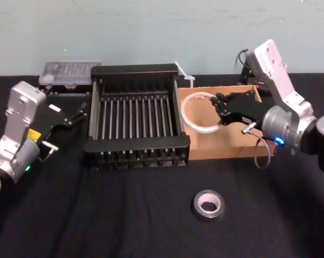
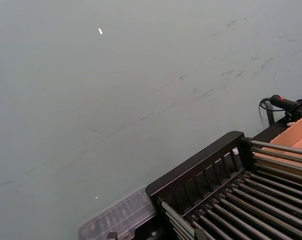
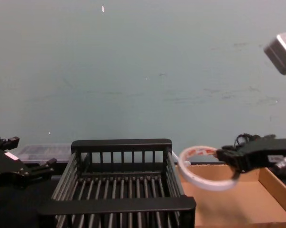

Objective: Pick up the white tape and place it into the black box , Pick up the silver tape and place it into the brown box.

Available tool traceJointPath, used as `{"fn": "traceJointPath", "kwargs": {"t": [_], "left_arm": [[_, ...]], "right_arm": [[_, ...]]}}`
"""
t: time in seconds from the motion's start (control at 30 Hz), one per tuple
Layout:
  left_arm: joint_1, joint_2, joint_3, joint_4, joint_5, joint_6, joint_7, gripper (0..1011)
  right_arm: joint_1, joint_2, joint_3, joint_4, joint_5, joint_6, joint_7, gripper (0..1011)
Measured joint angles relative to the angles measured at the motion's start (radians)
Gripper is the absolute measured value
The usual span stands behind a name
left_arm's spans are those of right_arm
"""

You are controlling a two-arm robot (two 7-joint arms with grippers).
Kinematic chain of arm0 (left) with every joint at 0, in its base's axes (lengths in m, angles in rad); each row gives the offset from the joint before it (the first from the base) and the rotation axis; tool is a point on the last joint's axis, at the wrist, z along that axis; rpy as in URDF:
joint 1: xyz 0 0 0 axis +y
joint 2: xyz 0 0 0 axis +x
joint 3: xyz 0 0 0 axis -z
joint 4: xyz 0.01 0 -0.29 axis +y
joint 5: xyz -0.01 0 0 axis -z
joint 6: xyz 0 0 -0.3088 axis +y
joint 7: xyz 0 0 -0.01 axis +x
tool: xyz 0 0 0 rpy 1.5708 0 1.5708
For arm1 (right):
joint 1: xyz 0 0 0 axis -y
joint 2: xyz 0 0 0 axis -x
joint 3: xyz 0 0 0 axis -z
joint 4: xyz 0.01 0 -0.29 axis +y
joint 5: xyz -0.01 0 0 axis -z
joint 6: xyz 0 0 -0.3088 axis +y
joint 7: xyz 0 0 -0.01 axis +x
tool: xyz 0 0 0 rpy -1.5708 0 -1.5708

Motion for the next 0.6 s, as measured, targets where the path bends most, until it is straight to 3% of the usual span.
{"fn": "traceJointPath", "kwargs": {"t": [0.6], "left_arm": [[0.0,0.0,0.0,0.0,0.0,0.0,0.0,1001]], "right_arm": [[0.127,-0.1,-0.077,0.107,-0.036,-0.013,0.042,97]]}}
